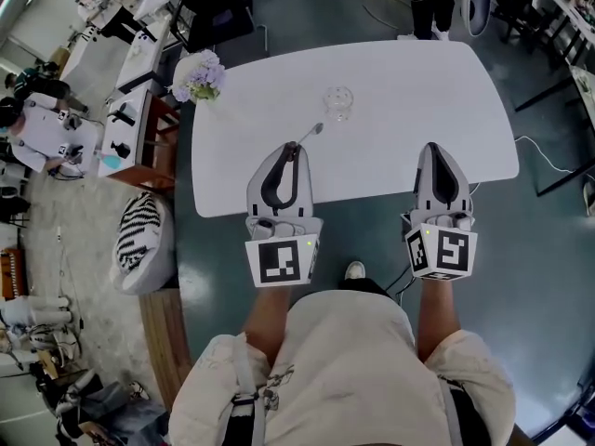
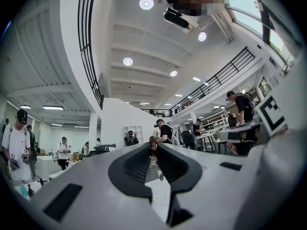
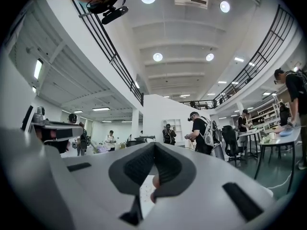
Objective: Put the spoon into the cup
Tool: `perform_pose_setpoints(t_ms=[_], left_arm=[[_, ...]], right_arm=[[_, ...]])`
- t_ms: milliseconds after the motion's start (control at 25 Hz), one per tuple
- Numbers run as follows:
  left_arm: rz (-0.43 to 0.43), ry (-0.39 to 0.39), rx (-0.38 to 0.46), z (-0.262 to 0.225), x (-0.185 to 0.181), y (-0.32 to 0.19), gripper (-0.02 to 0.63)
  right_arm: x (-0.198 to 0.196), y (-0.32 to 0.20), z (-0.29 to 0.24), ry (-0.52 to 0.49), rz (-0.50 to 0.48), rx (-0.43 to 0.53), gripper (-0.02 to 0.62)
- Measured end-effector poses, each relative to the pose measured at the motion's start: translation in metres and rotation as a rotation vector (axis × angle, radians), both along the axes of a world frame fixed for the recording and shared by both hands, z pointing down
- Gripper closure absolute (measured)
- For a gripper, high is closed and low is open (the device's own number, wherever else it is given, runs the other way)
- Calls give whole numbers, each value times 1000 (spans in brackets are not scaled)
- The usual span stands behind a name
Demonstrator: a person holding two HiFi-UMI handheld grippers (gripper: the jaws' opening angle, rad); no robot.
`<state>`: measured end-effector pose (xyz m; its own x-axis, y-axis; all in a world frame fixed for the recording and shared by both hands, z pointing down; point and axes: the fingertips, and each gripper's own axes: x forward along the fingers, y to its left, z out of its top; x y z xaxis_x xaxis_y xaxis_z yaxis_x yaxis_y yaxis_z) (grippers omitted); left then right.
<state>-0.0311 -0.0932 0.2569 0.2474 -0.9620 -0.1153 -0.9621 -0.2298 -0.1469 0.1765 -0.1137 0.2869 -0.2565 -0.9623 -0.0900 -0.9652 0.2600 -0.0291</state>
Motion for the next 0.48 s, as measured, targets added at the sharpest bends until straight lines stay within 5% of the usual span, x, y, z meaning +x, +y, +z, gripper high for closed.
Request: perform_pose_setpoints(t_ms=[480], left_arm=[[5, -22, -21, 10, 27, -42, 565]], right_arm=[[20, -41, 14, -39, -12, -5, 607]])
